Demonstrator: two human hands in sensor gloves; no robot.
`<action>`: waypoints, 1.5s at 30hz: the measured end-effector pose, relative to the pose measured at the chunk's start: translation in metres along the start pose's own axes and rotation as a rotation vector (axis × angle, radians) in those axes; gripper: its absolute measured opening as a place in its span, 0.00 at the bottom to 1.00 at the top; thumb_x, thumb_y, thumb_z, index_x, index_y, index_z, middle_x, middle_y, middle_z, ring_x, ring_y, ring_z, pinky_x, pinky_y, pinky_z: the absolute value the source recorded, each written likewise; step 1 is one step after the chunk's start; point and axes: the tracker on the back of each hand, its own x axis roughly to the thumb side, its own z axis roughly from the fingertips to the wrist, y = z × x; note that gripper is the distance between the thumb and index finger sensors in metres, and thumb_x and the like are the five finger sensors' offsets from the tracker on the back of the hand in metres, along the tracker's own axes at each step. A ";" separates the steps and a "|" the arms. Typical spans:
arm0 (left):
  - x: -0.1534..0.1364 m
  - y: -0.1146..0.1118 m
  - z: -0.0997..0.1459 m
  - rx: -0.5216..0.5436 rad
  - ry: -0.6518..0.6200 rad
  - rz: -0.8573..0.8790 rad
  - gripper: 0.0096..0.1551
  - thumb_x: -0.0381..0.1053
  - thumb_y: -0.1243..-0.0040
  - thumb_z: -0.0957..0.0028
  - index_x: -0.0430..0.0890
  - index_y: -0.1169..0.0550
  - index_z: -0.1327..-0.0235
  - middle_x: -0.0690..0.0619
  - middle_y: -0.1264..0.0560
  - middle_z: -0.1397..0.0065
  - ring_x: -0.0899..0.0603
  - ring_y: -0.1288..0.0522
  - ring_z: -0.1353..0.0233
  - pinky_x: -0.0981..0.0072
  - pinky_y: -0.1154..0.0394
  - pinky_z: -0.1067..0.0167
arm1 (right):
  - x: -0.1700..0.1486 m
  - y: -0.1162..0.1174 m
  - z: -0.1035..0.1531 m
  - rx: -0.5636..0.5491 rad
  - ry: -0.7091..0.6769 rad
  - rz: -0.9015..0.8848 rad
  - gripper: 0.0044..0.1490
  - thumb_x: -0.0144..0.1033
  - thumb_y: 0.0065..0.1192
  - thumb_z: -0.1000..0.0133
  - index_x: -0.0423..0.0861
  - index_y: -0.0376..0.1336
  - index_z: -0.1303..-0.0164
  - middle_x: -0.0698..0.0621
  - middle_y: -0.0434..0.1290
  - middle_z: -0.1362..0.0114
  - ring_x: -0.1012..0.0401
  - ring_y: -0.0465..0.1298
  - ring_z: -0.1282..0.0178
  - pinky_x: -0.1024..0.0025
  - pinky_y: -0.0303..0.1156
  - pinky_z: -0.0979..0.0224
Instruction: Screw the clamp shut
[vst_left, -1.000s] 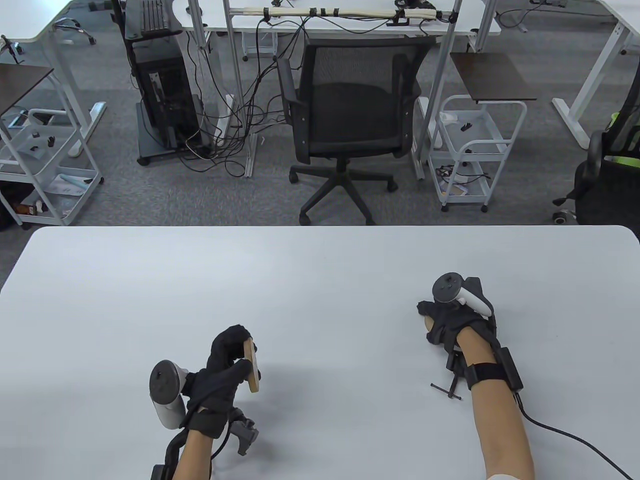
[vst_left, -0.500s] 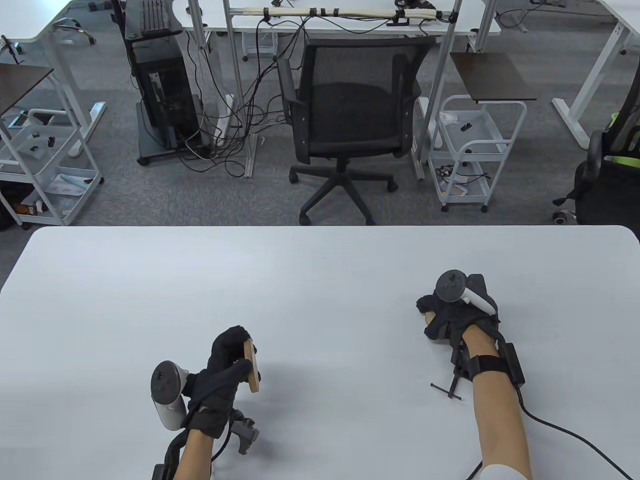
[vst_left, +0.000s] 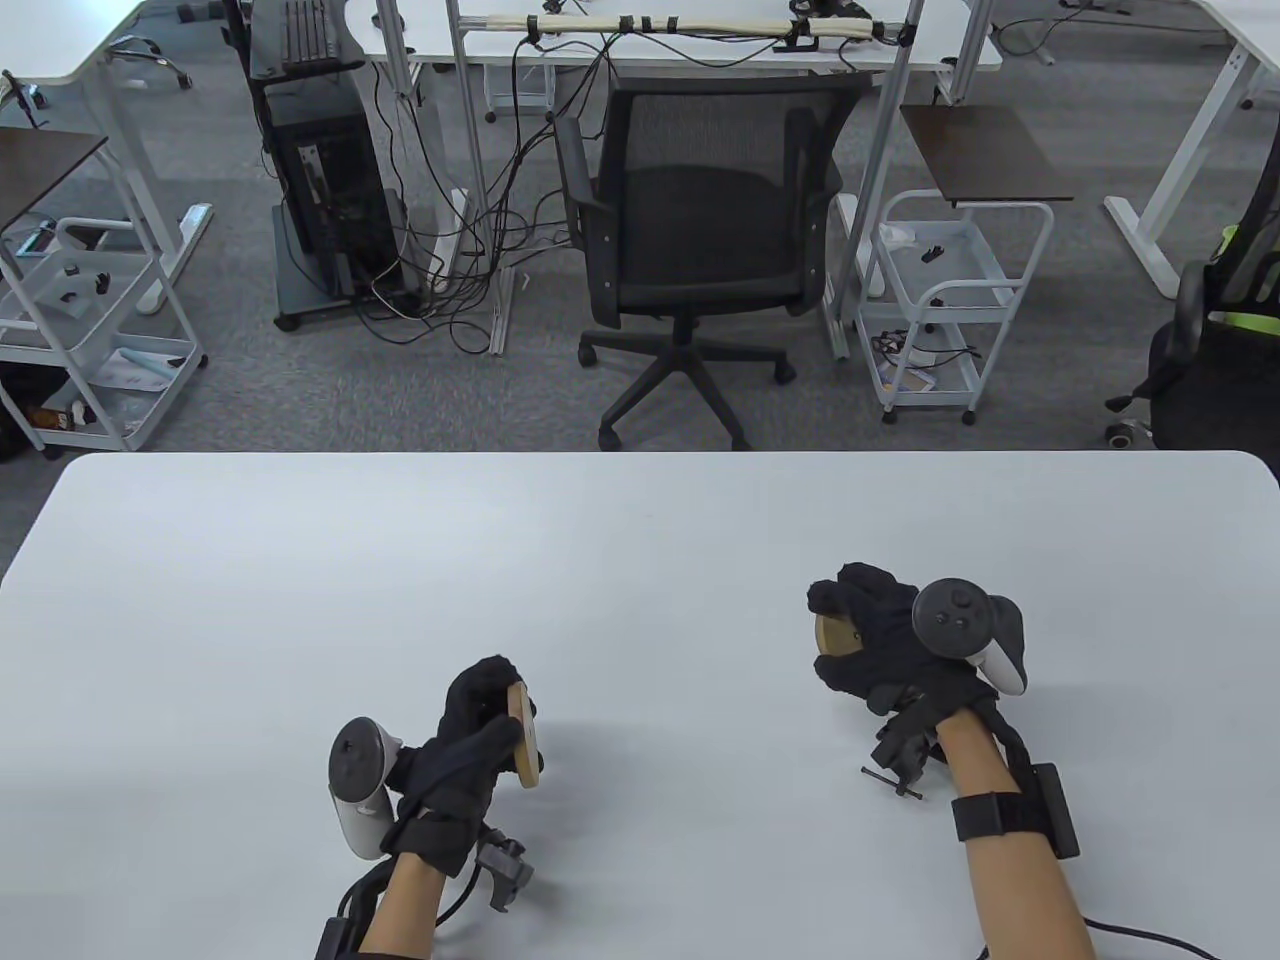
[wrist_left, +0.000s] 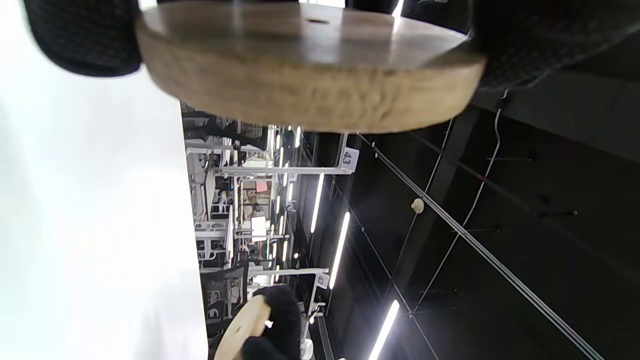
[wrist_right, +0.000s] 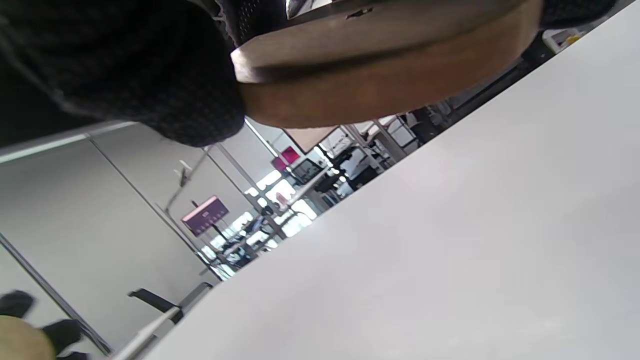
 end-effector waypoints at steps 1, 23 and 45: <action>-0.002 -0.003 -0.001 -0.013 0.005 -0.005 0.51 0.74 0.37 0.45 0.57 0.46 0.18 0.35 0.49 0.16 0.22 0.44 0.24 0.30 0.25 0.44 | 0.007 0.004 0.005 -0.013 -0.019 -0.044 0.52 0.53 0.81 0.57 0.62 0.55 0.25 0.43 0.46 0.15 0.34 0.51 0.25 0.27 0.61 0.38; -0.008 -0.044 -0.008 -0.159 0.014 0.056 0.51 0.74 0.37 0.44 0.57 0.47 0.18 0.36 0.50 0.16 0.23 0.45 0.23 0.30 0.26 0.43 | 0.087 0.100 0.052 -0.108 -0.196 -0.451 0.52 0.55 0.79 0.54 0.60 0.54 0.23 0.41 0.46 0.15 0.33 0.51 0.26 0.28 0.63 0.39; -0.010 -0.067 -0.013 -0.224 -0.002 0.021 0.51 0.74 0.38 0.44 0.58 0.49 0.18 0.36 0.51 0.15 0.24 0.46 0.22 0.30 0.26 0.41 | 0.079 0.156 0.055 -0.023 -0.060 -0.829 0.63 0.56 0.75 0.50 0.43 0.40 0.21 0.38 0.42 0.17 0.30 0.52 0.26 0.30 0.65 0.38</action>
